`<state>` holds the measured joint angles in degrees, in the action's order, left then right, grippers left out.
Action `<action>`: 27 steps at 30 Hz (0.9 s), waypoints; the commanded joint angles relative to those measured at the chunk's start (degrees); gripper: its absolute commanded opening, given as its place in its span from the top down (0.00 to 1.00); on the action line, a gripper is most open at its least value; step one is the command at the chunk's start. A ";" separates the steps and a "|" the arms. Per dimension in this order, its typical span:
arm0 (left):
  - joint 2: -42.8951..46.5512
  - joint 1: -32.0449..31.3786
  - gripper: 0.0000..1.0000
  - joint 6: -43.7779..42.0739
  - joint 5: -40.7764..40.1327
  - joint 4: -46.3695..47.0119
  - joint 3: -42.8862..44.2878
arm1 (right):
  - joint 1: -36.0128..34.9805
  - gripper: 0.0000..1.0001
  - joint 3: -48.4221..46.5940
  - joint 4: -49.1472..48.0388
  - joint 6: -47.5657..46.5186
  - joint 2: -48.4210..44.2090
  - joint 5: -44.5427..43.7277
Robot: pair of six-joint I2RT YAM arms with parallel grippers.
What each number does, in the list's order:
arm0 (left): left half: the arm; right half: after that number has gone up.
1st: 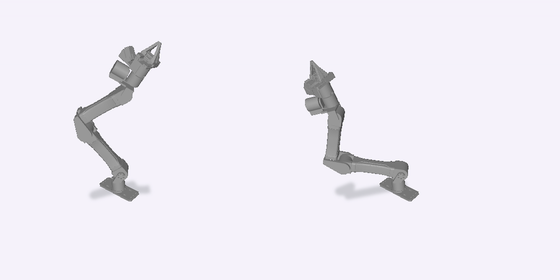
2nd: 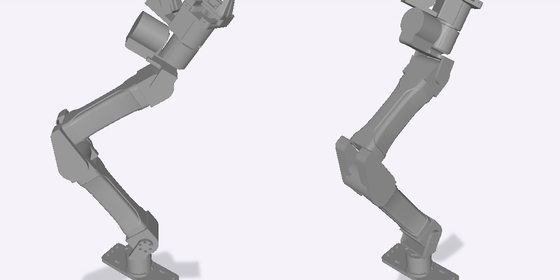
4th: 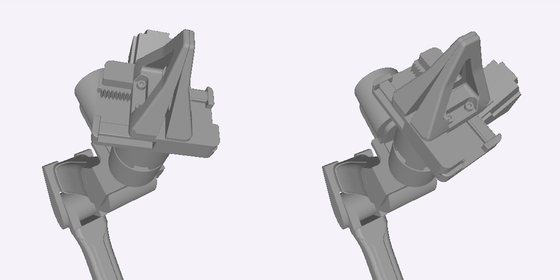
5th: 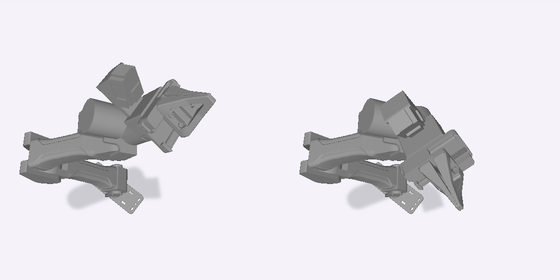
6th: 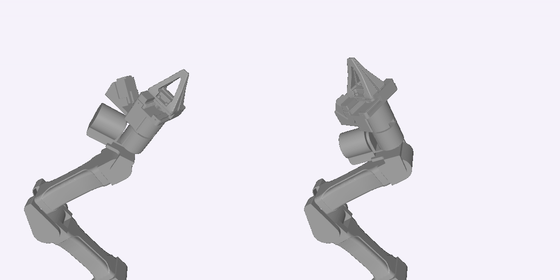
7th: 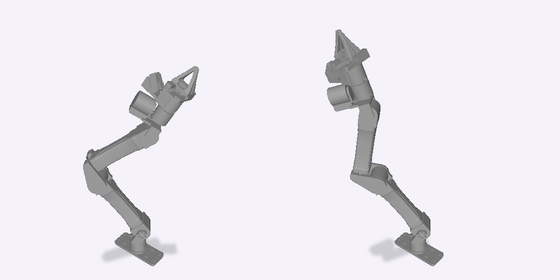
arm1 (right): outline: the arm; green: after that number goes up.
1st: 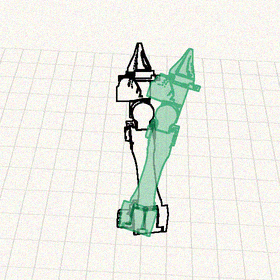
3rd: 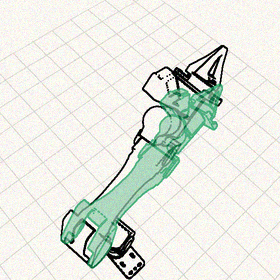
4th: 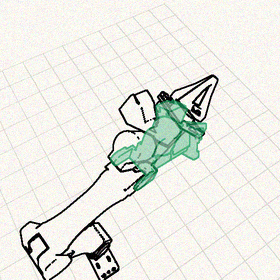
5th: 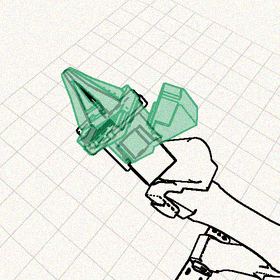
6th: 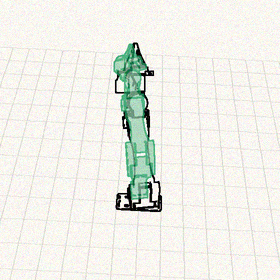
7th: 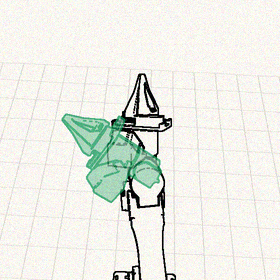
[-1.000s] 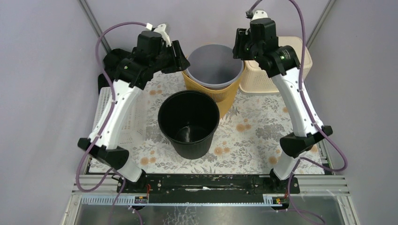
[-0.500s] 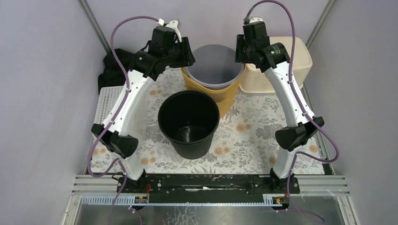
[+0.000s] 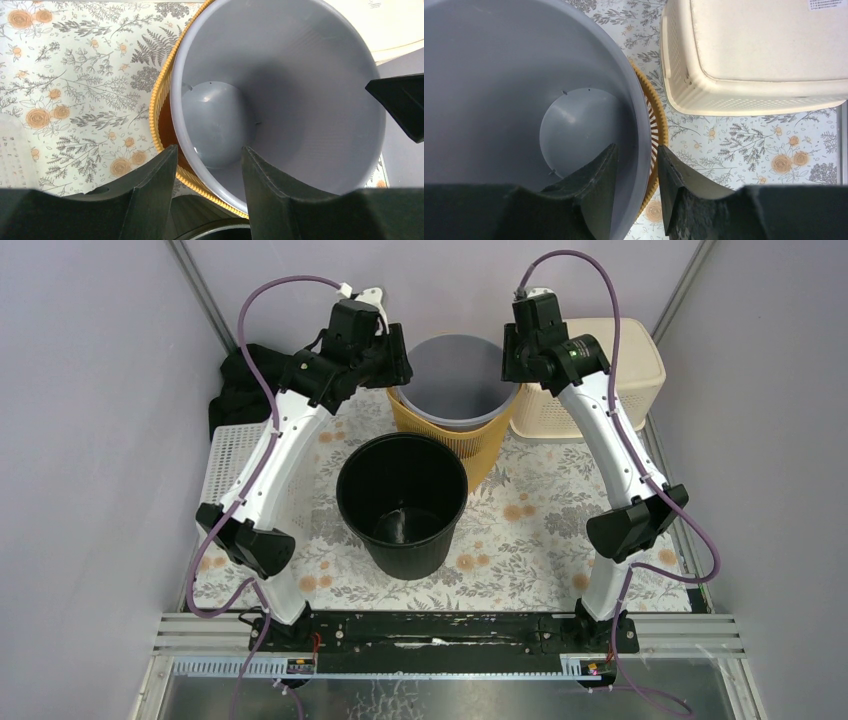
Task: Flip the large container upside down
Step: Pick up the container from the container.
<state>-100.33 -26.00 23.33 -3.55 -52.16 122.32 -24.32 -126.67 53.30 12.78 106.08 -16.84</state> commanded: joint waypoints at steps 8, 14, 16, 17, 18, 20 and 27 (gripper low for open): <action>-0.87 -1.07 0.45 -1.57 -1.83 -0.98 -2.90 | 0.34 0.59 1.28 -2.41 0.36 -1.24 1.13; -1.93 -1.04 0.45 -1.62 -1.81 -0.75 -2.88 | 0.45 0.59 1.60 -2.63 0.30 -1.19 1.17; -2.32 -1.07 0.45 -1.63 -1.81 -0.75 -2.73 | 0.41 0.59 1.56 -2.66 0.31 -1.17 1.41; -2.45 -1.09 0.45 -1.69 -1.88 -0.76 -2.71 | 0.45 0.59 1.60 -2.67 0.31 -1.09 1.51; -2.61 -1.07 0.45 -1.72 -1.90 -0.82 -2.64 | 0.44 0.60 1.60 -2.71 0.30 -1.07 1.51; -2.89 -1.12 0.45 -1.76 -1.98 -0.84 -2.41 | 0.45 0.60 1.58 -2.71 0.27 -1.02 1.70; -3.11 -1.11 0.45 -2.26 -3.41 -1.50 -2.50 | 0.59 0.60 1.34 -2.75 0.21 -0.40 1.82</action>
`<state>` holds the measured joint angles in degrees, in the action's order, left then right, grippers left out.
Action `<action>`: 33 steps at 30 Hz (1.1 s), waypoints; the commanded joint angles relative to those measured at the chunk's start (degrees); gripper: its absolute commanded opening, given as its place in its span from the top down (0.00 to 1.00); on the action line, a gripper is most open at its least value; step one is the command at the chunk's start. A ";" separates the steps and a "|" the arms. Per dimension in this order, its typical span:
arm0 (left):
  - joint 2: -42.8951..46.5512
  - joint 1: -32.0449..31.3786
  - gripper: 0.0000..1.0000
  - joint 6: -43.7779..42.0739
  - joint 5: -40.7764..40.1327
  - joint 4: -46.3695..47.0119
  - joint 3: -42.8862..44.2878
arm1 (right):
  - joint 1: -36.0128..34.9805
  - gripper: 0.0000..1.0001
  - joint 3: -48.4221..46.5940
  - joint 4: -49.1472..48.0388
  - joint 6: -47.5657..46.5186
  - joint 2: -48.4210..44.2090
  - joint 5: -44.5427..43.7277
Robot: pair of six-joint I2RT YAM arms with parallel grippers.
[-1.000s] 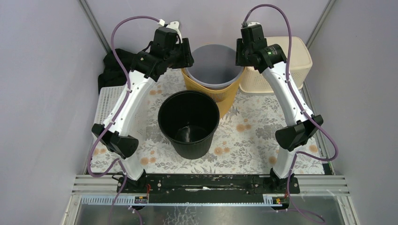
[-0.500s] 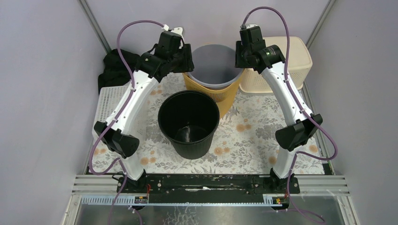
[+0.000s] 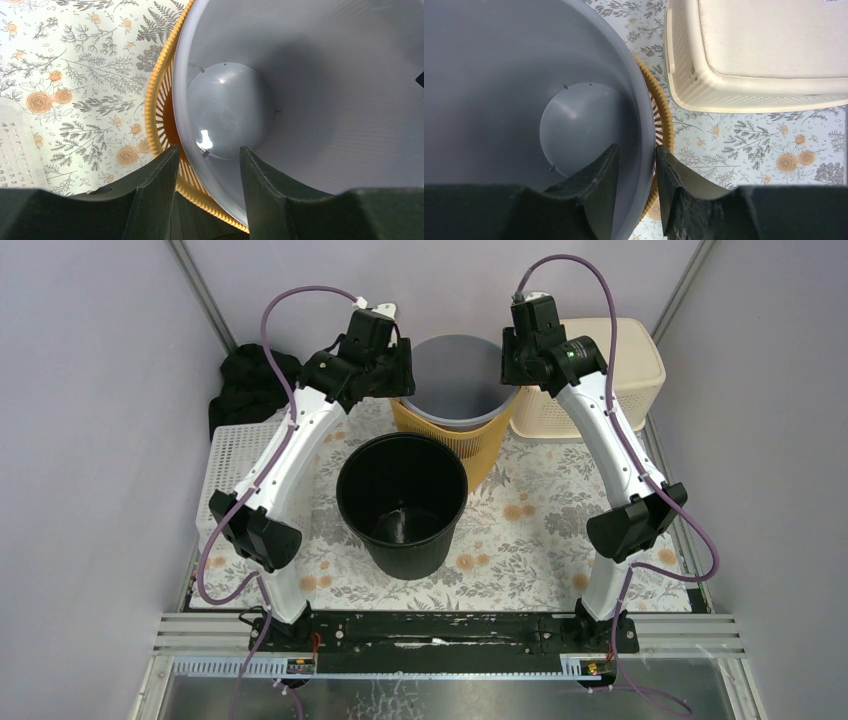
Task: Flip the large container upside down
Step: Pick up the container from the container.
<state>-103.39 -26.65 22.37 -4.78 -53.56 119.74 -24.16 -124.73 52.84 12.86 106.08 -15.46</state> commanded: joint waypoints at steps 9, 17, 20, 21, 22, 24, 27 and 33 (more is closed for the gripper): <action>-1.55 -0.55 0.45 -1.43 -2.60 -0.05 0.09 | 0.55 0.61 -0.39 -2.48 0.14 1.26 1.08; -4.24 -0.51 0.48 -1.63 -3.22 -0.78 2.67 | 0.74 0.61 -3.23 -1.35 0.12 3.66 1.84; -5.37 -0.51 0.54 -1.85 -3.69 -1.14 3.68 | 0.70 0.68 -3.86 -1.27 0.14 4.68 2.36; -5.56 -0.49 0.59 -1.89 -3.79 -1.07 3.84 | 0.76 0.72 -4.13 -1.25 0.19 5.05 2.51; -5.78 -0.56 0.65 -1.85 -3.96 -0.96 4.02 | 0.70 0.77 -4.32 -1.36 0.23 5.17 2.69; -6.15 -0.50 0.73 -1.91 -3.91 -0.78 4.69 | 0.77 0.83 -4.98 -1.78 0.12 5.28 3.23; -6.36 -0.50 0.79 -1.94 -3.47 -0.03 6.23 | 0.70 0.90 -7.66 -2.14 -0.11 5.77 4.23; -3.26 -0.50 0.80 -1.55 -1.09 3.89 7.66 | 0.74 0.98 -8.76 -6.64 -0.45 3.28 8.18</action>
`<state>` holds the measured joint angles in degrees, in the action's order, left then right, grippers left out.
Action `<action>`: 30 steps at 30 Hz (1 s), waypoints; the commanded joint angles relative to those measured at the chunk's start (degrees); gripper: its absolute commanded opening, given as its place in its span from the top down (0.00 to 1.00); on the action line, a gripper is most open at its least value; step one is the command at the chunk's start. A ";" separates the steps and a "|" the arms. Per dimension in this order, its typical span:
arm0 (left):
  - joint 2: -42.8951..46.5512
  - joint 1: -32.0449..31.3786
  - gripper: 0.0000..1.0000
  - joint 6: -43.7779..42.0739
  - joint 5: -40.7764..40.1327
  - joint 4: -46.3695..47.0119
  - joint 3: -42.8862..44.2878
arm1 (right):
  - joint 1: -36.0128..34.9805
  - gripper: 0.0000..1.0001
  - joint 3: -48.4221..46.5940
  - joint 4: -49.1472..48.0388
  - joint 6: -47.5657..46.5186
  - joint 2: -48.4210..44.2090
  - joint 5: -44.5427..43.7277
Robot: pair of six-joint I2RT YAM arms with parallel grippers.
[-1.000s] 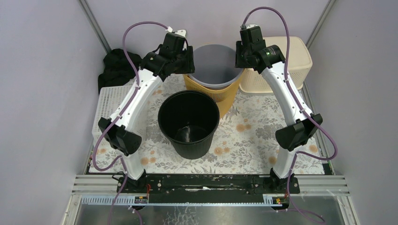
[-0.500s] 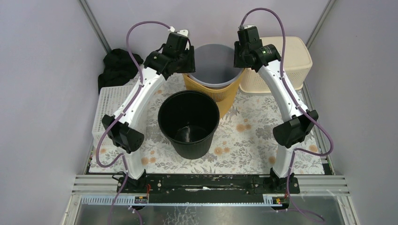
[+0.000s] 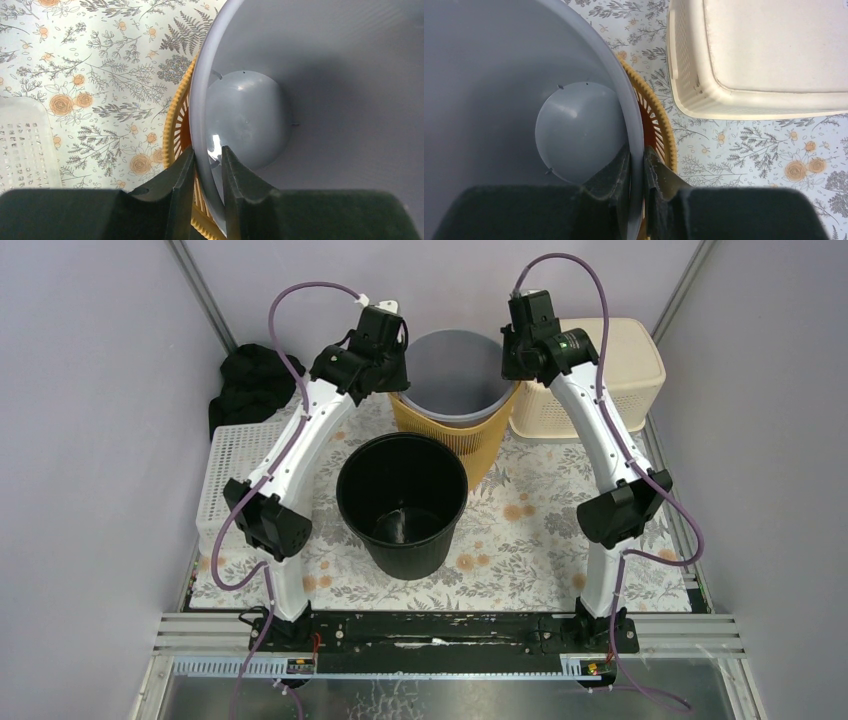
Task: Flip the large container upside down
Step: Pick up the container from the container.
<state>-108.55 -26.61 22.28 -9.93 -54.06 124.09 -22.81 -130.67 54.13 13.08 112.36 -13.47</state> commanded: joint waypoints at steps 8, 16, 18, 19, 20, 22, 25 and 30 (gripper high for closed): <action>6.15 -0.57 0.82 -1.75 8.52 9.00 5.64 | -0.63 1.00 0.62 -17.68 1.03 -10.04 10.14; 13.03 -0.55 0.83 -1.75 12.08 14.63 5.67 | -0.63 1.00 6.07 -27.84 2.29 -18.89 13.59; 15.56 -0.55 0.83 -1.84 13.54 17.37 3.94 | -0.65 1.00 9.03 -31.65 2.19 -21.91 14.47; 16.97 -0.55 0.83 -1.83 14.09 18.99 2.73 | -0.64 1.00 10.44 -33.39 2.16 -23.20 14.84; 18.43 -0.55 0.84 -1.92 14.57 20.82 1.40 | -0.63 1.00 11.43 -35.02 2.21 -24.52 15.21; 21.02 -0.63 0.84 -2.33 15.41 24.61 -1.13 | -0.60 1.00 12.93 -37.46 2.37 -26.51 15.70; 22.84 -0.75 0.84 -3.10 17.14 28.05 -2.24 | -0.64 1.00 12.74 -38.74 2.39 -28.32 16.84; 23.57 -2.09 0.85 -4.10 20.61 31.34 -2.54 | -0.61 1.00 13.00 -39.93 2.13 -31.96 17.56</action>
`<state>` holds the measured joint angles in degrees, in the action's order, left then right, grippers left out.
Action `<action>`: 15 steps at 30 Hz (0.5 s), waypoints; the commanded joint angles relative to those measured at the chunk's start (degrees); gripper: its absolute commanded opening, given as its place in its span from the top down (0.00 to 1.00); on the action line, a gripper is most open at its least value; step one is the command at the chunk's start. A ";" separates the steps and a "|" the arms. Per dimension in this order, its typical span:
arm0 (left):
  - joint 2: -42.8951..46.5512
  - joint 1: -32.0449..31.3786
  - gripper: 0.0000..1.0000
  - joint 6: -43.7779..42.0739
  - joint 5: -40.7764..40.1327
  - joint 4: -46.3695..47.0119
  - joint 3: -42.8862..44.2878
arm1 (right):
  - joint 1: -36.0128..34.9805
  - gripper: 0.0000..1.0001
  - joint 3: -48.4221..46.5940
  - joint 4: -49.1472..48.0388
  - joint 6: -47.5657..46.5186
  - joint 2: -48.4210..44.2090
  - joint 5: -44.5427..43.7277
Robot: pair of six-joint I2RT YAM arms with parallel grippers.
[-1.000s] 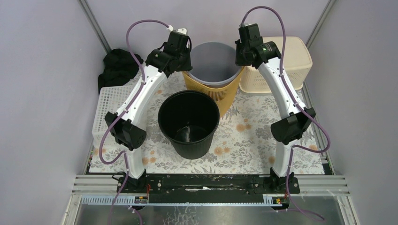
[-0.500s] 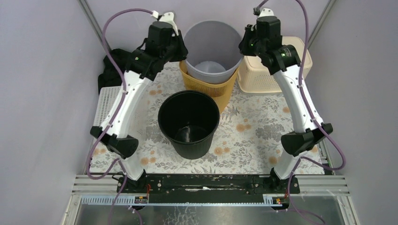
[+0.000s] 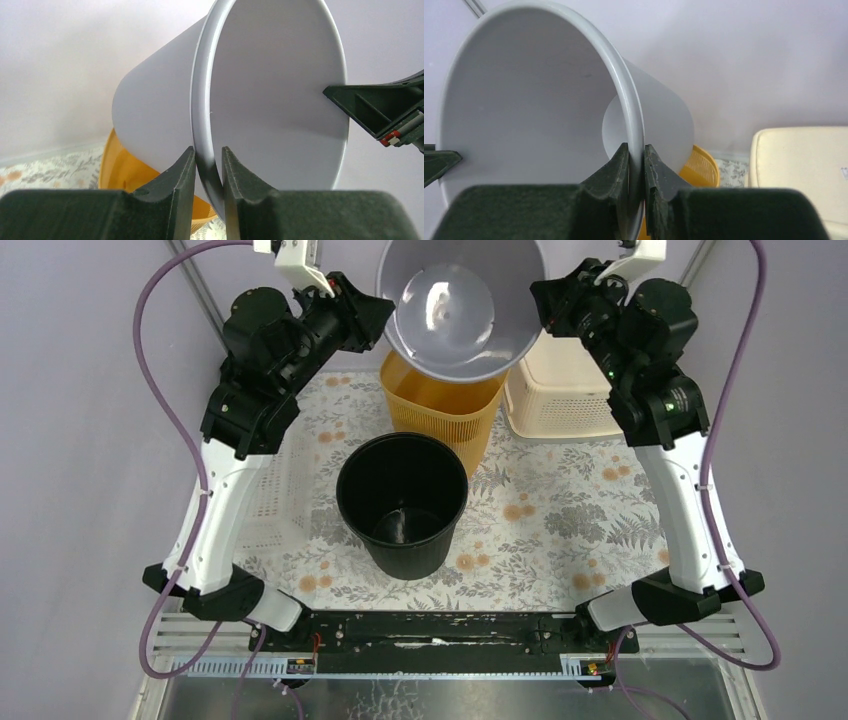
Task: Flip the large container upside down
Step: Pick up the container from the container.
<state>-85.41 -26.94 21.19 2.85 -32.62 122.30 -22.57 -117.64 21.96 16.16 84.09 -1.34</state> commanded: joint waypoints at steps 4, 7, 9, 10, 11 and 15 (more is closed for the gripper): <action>-1.39 -3.04 0.84 -3.11 9.31 10.64 1.10 | -0.89 1.00 -0.78 -6.24 -1.60 -6.18 3.91; -3.61 -4.30 0.85 -3.26 9.95 9.95 3.50 | -0.82 1.00 -1.86 -4.31 -2.27 -7.57 3.23; -4.84 -5.28 0.85 -3.43 10.30 9.61 4.24 | -0.90 1.00 -2.58 -2.70 -2.79 -8.48 2.52; -5.42 -5.69 0.85 -3.44 10.62 9.47 4.59 | -0.90 1.00 -2.79 -1.83 -3.26 -8.99 1.89; -5.98 -6.06 0.85 -3.46 10.92 9.31 4.81 | -0.83 1.00 -2.92 -0.99 -3.62 -9.52 1.34; -8.90 -7.95 0.85 -3.14 12.35 7.75 7.07 | -0.88 1.00 -4.19 3.24 -5.00 -10.77 -1.26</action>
<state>-91.11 -31.68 19.84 7.77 -27.86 126.72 -22.02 -118.13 25.65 11.11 75.64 -7.73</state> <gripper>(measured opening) 0.283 0.179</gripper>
